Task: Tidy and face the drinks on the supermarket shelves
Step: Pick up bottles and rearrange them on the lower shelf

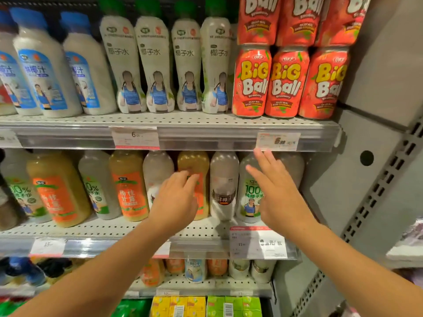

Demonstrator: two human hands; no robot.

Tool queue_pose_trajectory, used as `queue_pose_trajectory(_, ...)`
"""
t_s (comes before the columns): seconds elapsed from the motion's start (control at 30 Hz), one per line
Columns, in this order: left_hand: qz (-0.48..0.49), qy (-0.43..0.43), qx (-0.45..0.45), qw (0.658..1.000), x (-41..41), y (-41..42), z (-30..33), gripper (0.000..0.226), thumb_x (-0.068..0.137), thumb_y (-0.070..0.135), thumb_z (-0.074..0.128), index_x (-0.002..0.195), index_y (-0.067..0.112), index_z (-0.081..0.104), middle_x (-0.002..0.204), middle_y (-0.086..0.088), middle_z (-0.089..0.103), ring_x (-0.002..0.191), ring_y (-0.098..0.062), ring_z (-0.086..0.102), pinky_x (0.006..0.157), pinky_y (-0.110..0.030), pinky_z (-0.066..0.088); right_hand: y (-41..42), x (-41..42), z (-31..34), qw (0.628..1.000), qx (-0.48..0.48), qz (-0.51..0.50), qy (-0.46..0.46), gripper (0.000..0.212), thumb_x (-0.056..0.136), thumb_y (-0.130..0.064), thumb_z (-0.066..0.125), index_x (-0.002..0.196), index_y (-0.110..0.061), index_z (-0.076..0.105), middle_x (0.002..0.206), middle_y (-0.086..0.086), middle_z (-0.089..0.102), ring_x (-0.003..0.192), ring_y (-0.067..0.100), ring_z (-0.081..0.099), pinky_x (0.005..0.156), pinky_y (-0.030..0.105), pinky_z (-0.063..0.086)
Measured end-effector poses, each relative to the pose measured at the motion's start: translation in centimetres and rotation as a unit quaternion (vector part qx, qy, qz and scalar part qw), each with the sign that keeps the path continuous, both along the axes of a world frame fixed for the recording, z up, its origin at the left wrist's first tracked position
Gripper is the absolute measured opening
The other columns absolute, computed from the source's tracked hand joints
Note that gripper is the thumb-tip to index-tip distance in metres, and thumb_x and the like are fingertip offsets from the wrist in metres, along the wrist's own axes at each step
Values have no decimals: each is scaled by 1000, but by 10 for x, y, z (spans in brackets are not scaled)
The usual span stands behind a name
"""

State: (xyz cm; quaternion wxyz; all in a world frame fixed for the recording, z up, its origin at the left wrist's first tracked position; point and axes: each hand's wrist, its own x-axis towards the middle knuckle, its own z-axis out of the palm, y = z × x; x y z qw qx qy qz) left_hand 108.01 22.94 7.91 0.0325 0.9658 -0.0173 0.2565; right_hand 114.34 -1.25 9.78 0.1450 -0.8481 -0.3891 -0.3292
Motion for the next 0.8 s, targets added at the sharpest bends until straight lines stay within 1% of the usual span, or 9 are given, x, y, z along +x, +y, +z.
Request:
queue_pose_trajectory(0.07,30,-25,17,999,8,12,10,39,83,15,61,120,4,58,98,-12,59,90,-33,53,79,-43,43,-19,-11,-26,997,-33,-9,73,71,67,19,62,134,-1,52,155,12,28,146,31,20,115,55,26)
queue_pose_trajectory(0.2,104,-3,49,993,10,37,25,9,86,20,57,84,12,53,82,-14,60,76,-34,51,72,-42,34,-45,-15,-57,963,-20,-77,256,69,86,1,51,148,-22,35,159,-13,13,148,10,13,115,20,15)
queue_pose_trajectory(0.37,156,46,-21,986,12,61,37,28,89,21,49,66,14,36,69,-9,43,66,-27,38,66,-37,30,-27,1,-48,946,49,-106,304,63,89,-6,55,147,-22,37,157,-9,25,144,10,24,109,19,21)
queue_pose_trajectory(0.43,162,66,-90,980,18,68,43,32,92,21,46,62,11,42,68,-12,54,60,-26,43,62,-33,33,-13,12,-32,943,101,-109,297,50,89,-9,58,137,-15,46,141,-3,42,131,16,42,107,28,36)
queue_pose_trajectory(0.5,141,68,-151,976,24,73,47,31,98,26,43,77,7,54,70,-10,57,63,-25,47,60,-30,35,2,27,-10,926,171,-150,301,15,89,-15,59,102,-10,56,104,2,53,92,19,57,76,33,47)
queue_pose_trajectory(0.6,135,30,-261,955,35,77,48,28,99,31,49,108,10,64,98,-14,62,77,-27,49,70,-31,40,17,51,15,894,216,-188,345,29,88,-28,59,68,-9,49,63,2,49,55,19,49,51,27,37)
queue_pose_trajectory(0.67,136,11,-351,926,42,81,45,27,94,28,57,114,11,64,112,-14,65,92,-32,58,83,-38,49,28,61,26,864,229,-199,401,39,88,-47,62,98,-9,59,84,3,59,77,26,60,66,31,48)
queue_pose_trajectory(0.73,139,19,-411,901,46,84,43,29,91,27,62,116,14,63,114,-12,66,104,-34,60,93,-42,50,38,69,33,861,197,-225,412,64,84,-63,59,127,-15,51,104,5,59,102,34,62,87,41,51)
queue_pose_trajectory(0.8,128,24,-449,884,47,86,43,28,90,26,63,115,13,63,111,-10,67,108,-33,61,90,-40,51,43,75,35,875,161,-239,390,66,86,-61,57,134,-17,46,116,10,59,107,35,60,95,46,49)
